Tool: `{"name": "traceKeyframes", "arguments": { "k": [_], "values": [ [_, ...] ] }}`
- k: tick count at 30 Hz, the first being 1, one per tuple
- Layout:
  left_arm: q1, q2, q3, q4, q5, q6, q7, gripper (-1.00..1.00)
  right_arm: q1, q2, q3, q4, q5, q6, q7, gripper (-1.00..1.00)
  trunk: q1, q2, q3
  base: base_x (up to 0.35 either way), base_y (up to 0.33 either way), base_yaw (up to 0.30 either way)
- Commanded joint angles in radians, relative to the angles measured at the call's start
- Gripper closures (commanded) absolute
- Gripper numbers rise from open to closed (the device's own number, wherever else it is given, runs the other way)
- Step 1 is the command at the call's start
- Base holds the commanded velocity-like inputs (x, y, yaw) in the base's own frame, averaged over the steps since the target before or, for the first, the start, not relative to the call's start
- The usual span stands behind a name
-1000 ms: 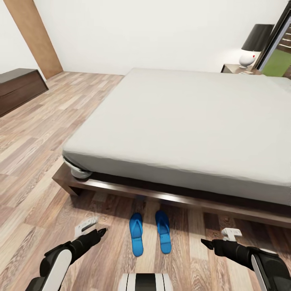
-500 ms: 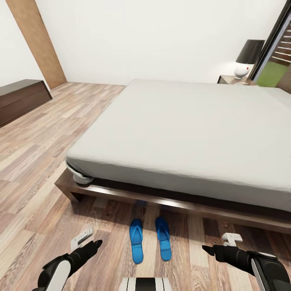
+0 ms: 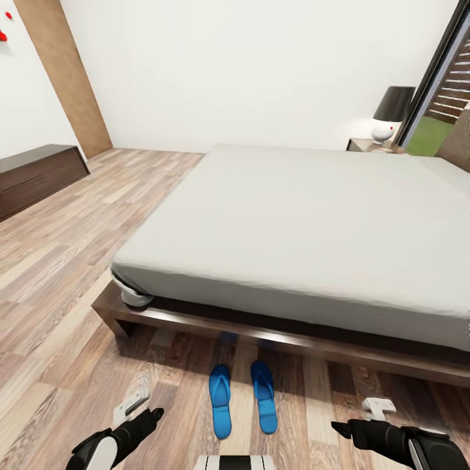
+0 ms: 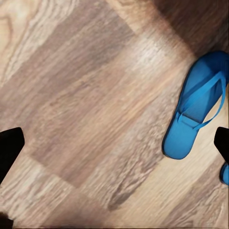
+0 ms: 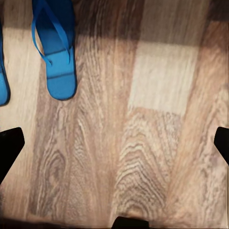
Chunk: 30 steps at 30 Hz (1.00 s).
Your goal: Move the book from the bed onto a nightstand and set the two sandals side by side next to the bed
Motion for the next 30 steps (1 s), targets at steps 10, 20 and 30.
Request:
{"name": "traceKeyframes", "arguments": {
  "k": [10,20,30],
  "values": [
    [0.022,0.007,0.0,0.058,0.007,-0.016,0.001,-1.0,0.006,-0.026,-0.006,0.045,0.041,-0.008,0.01,-1.0,-0.005,0.002,0.038,0.0,0.0,0.0],
    [0.03,0.007,-0.001,0.075,0.006,-0.03,-0.001,-1.0,0.008,-0.049,-0.005,0.061,0.048,-0.027,0.011,-1.0,-0.009,0.004,0.077,0.0,0.0,0.0],
    [0.033,0.006,-0.002,0.085,0.002,-0.04,0.001,-1.0,0.008,-0.057,-0.006,0.066,0.047,-0.036,0.014,-1.0,-0.014,0.007,0.115,0.0,0.0,0.0]
  ]
}}
